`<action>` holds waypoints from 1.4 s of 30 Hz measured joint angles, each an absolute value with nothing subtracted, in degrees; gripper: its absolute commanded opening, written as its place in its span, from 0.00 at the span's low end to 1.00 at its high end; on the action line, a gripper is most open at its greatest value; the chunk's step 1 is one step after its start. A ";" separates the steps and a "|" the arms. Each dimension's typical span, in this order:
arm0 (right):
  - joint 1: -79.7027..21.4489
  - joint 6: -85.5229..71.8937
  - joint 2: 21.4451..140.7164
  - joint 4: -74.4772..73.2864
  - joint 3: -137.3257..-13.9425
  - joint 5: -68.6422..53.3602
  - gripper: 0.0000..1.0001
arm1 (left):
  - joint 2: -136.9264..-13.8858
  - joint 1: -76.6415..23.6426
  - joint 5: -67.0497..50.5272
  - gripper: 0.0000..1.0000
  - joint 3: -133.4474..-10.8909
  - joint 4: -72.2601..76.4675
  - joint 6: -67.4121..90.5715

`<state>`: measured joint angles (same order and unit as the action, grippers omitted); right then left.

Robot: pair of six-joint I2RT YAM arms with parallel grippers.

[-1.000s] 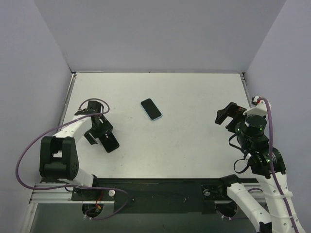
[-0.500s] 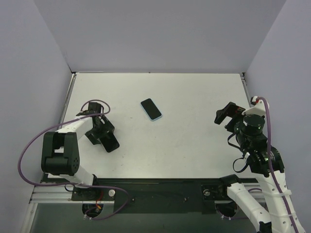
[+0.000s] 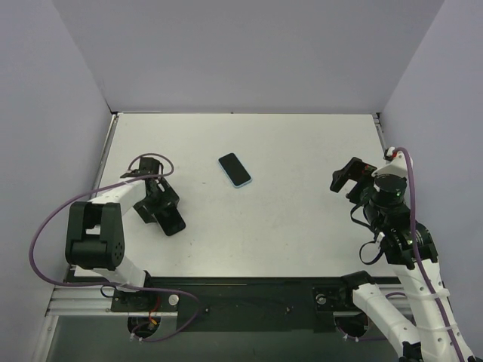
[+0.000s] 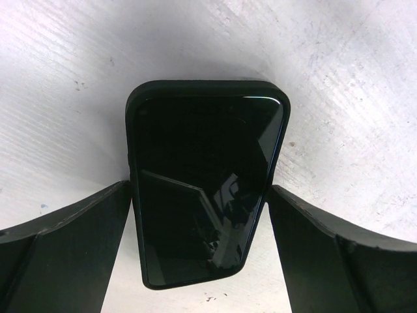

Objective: Take the phone out of the phone case
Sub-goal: Pick up the phone at the center of the board.

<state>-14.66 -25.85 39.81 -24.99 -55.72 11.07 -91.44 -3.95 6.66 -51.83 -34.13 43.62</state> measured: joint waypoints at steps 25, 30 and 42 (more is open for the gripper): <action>-14.66 -26.13 39.81 -24.67 -55.48 10.87 1.00 | -96.84 -8.12 13.47 0.65 -57.32 -38.22 42.83; -14.66 -27.07 40.38 -25.17 -55.48 11.62 1.00 | -96.16 -8.23 13.56 0.29 -56.73 -37.28 41.74; -15.53 -26.92 43.24 -26.33 -54.00 7.40 0.98 | -80.34 -10.09 3.77 0.00 -53.69 -33.30 34.89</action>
<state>-15.53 -26.92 43.24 -26.33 -54.00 7.40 -80.34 -10.09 3.77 -53.69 -33.30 34.89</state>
